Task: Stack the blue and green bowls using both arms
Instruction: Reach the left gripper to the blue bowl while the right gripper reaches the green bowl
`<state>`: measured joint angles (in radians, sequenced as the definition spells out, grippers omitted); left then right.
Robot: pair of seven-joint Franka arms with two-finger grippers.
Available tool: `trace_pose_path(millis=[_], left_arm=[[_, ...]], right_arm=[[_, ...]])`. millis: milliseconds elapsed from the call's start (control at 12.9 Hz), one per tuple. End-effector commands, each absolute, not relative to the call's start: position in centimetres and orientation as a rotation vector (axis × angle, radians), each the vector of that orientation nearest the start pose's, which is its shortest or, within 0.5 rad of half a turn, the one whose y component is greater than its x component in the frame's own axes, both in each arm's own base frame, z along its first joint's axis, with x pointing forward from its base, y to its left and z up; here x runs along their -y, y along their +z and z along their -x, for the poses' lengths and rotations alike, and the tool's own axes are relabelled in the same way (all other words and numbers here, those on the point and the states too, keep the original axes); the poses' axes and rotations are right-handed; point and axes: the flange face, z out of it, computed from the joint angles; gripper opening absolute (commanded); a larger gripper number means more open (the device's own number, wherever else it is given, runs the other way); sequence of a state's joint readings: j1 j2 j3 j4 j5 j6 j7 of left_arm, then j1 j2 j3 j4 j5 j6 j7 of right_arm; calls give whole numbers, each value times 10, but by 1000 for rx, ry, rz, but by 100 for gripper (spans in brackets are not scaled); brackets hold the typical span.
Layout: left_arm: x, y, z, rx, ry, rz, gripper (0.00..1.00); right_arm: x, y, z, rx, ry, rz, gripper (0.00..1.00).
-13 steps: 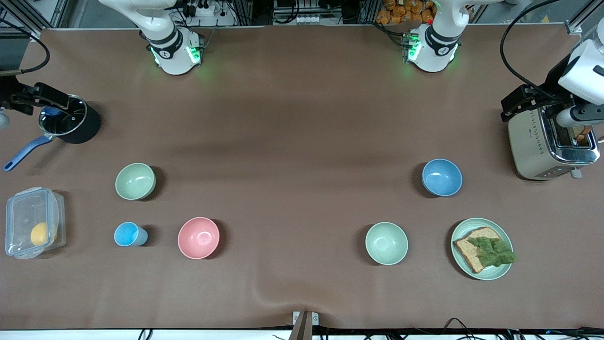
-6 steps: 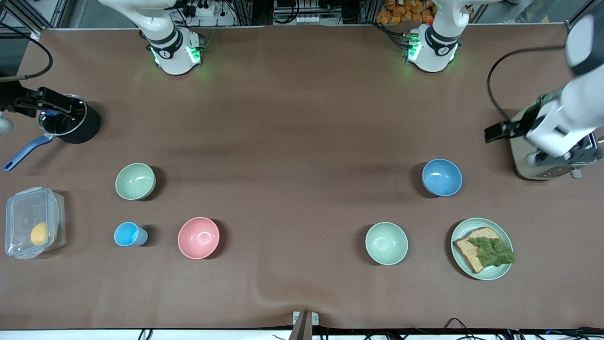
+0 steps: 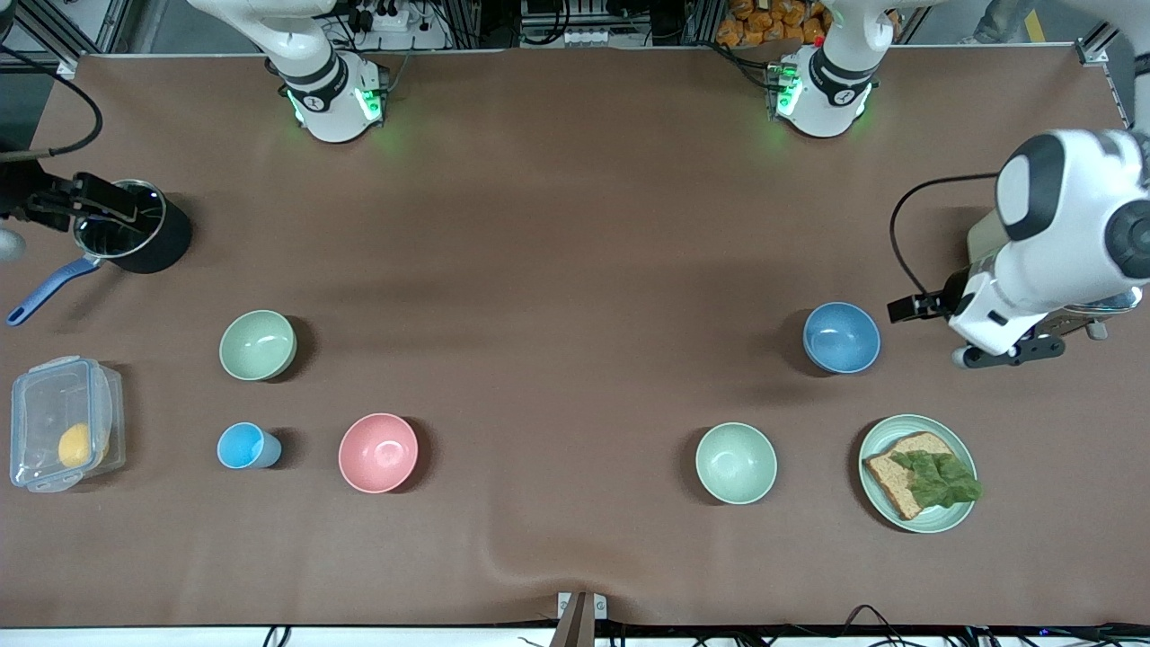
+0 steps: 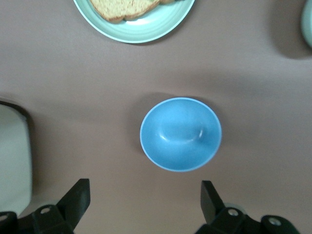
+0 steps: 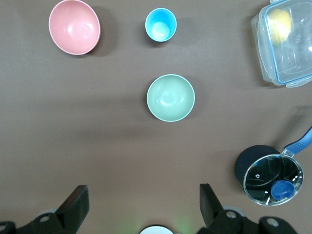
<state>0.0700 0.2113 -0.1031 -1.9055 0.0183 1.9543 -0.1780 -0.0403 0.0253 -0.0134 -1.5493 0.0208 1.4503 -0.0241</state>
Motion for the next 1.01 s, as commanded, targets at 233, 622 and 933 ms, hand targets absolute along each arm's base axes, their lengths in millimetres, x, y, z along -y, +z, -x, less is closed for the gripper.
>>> trace_pose_path(millis=[233, 622, 933], left_arm=[[-8, 290, -583, 251, 263, 3122, 100], [-6, 243, -580, 252, 273, 3130, 78], [-6, 226, -577, 257, 278, 3132, 57]], right_arm=[[57, 494, -588, -22, 380, 3053, 100], [86, 404, -618, 161, 423, 3004, 100], [93, 352, -635, 439, 371, 2964, 100]])
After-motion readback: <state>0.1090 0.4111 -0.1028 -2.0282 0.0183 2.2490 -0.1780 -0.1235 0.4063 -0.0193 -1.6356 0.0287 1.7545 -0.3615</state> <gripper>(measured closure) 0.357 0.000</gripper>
